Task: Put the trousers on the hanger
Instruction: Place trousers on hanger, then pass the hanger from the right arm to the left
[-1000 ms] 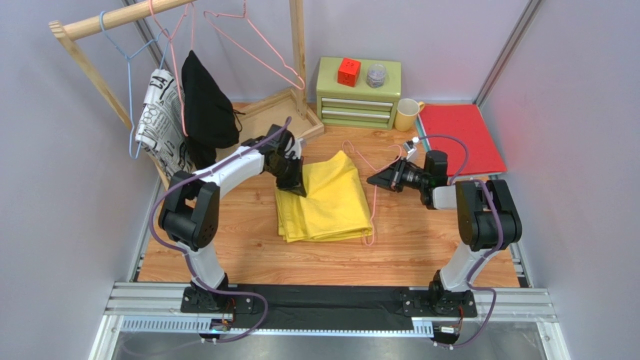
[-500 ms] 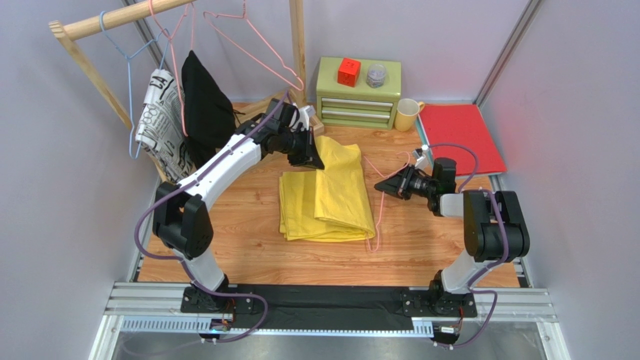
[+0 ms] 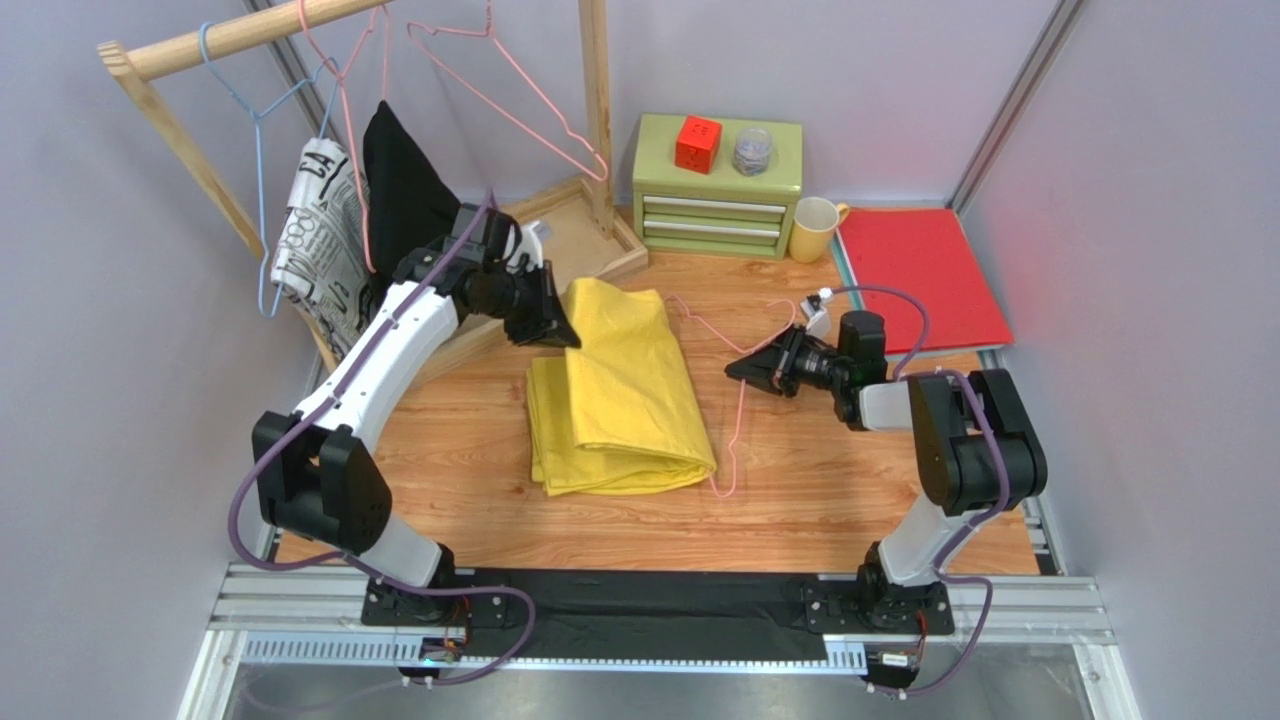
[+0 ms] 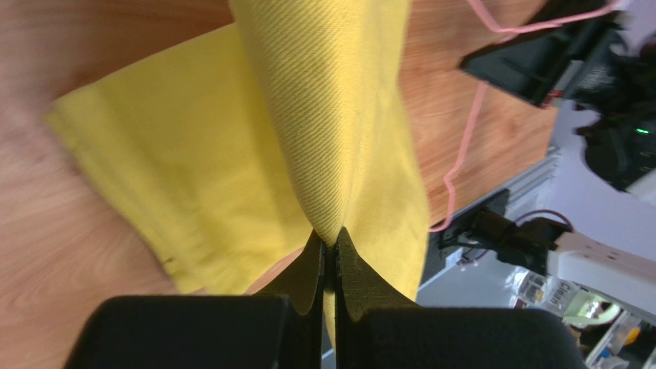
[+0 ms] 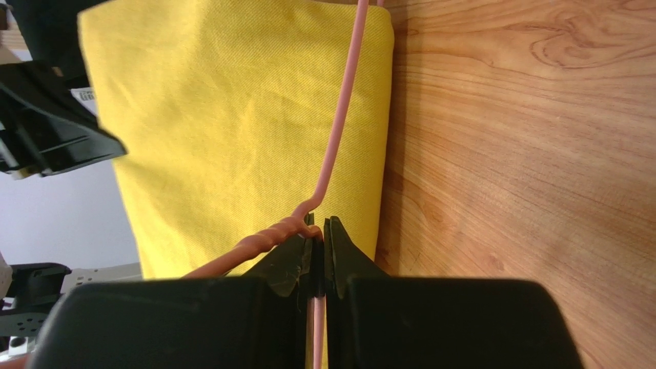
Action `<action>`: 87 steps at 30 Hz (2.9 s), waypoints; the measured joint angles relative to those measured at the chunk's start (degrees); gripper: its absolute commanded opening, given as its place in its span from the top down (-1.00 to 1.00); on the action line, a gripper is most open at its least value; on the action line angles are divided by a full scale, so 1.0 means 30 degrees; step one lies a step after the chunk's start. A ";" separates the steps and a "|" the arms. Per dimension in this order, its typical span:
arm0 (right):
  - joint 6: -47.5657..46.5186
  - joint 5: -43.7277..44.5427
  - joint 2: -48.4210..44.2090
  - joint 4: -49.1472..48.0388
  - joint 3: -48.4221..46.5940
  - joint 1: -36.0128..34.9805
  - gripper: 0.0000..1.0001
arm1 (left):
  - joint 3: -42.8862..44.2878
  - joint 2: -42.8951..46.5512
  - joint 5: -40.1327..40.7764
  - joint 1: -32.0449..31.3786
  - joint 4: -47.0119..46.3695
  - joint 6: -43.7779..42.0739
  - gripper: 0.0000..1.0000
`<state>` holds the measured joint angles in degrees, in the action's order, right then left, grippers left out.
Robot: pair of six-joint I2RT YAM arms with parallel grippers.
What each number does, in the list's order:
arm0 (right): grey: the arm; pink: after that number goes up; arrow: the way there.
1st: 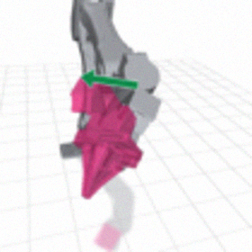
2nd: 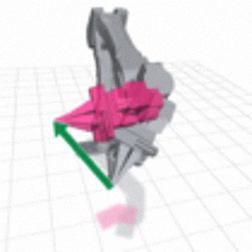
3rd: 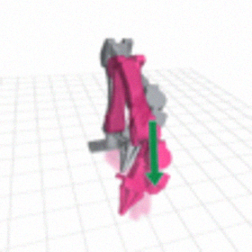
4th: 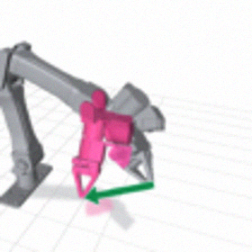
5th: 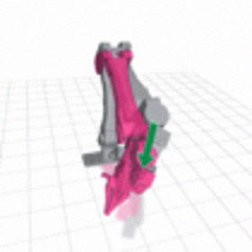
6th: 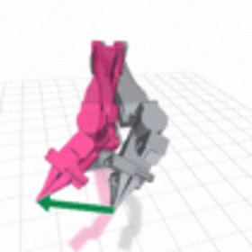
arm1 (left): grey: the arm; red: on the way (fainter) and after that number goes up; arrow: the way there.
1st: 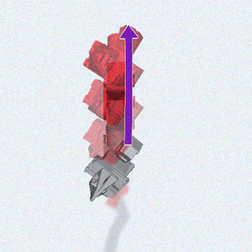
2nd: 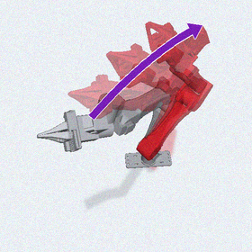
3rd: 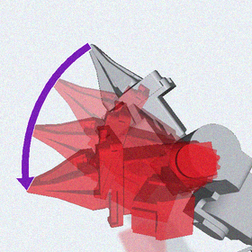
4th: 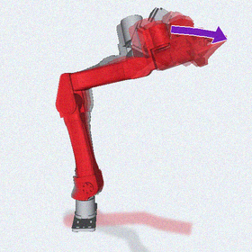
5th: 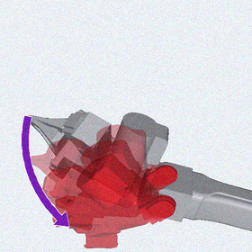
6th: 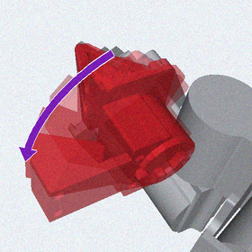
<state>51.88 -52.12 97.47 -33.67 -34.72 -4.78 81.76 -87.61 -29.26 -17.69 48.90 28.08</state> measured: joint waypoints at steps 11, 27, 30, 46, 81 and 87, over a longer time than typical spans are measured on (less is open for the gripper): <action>-0.0758 0.0845 0.1705 0.0270 -0.0721 -0.0153 1.00 | -0.5187 -0.2040 0.3490 0.1231 -0.0007 -0.1800 1.00; -0.1632 0.0860 0.1406 0.1705 -0.3045 0.2215 1.00 | 0.5275 -0.4903 -0.0073 -0.3045 -0.1603 0.0270 1.00; 0.0022 0.0903 0.1370 -0.0073 -0.1989 0.1880 1.00 | 0.7147 -0.4925 -0.0750 -0.3636 -0.1800 0.1209 1.00; 0.0102 0.1792 0.1253 -0.0350 -0.0845 0.1523 1.00 | 0.1566 -0.1676 -0.0109 -0.0889 -0.0262 0.0976 1.00; -0.3825 0.0495 0.1960 0.4612 -0.3636 0.1945 1.00 | 0.0240 -0.3191 0.0015 -0.4940 -0.4809 -1.7413 -0.98; -0.4262 0.0474 0.1960 0.5282 -0.3956 0.1945 1.00 | 0.5166 -1.1264 0.2965 -0.4962 -0.3949 -1.9773 -0.99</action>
<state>39.09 -50.70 103.35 -17.82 -46.59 1.06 97.25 -121.40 -20.36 -32.58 37.06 -31.24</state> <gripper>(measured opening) 0.042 0.992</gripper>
